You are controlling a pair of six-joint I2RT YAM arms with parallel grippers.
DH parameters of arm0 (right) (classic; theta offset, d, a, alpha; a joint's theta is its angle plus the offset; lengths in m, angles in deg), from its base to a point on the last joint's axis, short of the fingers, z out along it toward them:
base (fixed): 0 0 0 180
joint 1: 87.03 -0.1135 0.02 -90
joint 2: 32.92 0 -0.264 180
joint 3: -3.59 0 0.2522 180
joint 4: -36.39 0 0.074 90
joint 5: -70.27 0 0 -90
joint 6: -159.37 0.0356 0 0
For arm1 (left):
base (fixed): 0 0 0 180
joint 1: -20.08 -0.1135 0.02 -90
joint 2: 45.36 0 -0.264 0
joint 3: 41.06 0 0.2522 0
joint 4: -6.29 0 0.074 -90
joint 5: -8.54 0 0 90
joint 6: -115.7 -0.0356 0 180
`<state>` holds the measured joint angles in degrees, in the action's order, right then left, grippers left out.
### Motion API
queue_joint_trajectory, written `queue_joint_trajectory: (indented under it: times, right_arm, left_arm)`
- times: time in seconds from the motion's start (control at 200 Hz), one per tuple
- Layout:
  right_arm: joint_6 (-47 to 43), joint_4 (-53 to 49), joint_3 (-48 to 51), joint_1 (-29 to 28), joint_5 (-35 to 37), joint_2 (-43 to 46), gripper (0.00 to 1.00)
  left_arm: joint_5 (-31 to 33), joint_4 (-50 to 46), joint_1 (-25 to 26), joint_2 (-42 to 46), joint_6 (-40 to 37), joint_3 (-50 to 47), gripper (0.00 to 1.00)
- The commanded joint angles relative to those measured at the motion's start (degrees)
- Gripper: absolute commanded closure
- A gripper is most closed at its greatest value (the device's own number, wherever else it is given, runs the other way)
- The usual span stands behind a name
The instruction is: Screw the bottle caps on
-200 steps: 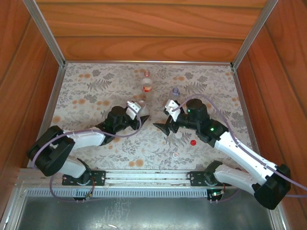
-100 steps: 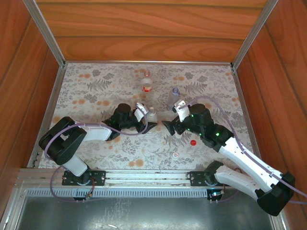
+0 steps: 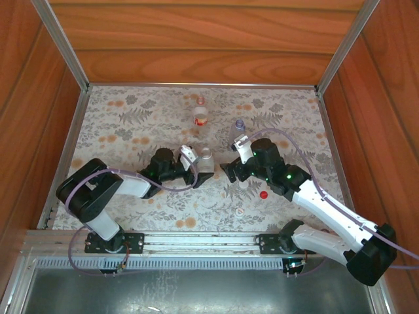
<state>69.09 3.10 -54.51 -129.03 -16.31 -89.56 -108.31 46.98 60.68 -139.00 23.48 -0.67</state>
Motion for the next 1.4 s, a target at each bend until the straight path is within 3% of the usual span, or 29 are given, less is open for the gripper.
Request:
queue_joint_trajectory:
  times: [0.0, 0.23, 0.575, 0.705, 1.175, 1.394]
  right_arm:
    - [2.5, 3.3, -1.1, -0.1, 0.3, -1.1, 0.00]
    - [5.1, 4.1, -2.2, 0.0, -0.8, -3.1, 0.00]
    - [6.8, 4.5, -2.5, 0.1, -3.4, -4.7, 0.00]
    - [7.3, 4.4, -2.5, 0.1, -3.1, -5.2, 0.00]
    - [10.2, 2.3, -2.2, 0.4, 2.5, -5.1, 0.01]
    - [17.1, -6.1, -4.1, 3.1, 11.6, -6.3, 0.00]
  left_arm:
    - [-0.6, 11.0, -0.4, -1.9, 2.0, -1.9, 0.01]
    - [-2.4, 26.7, -0.6, -8.3, 5.5, -4.8, 0.07]
    - [-5.0, 26.7, -1.2, -10.1, 4.1, -3.9, 0.09]
    - [-6.3, 26.7, -1.5, -10.6, 4.8, -3.5, 0.16]
    - [-7.7, 26.7, -1.5, -11.9, 6.1, -2.2, 0.32]
    - [-7.9, 26.7, -1.6, -12.4, 6.2, -1.6, 0.39]
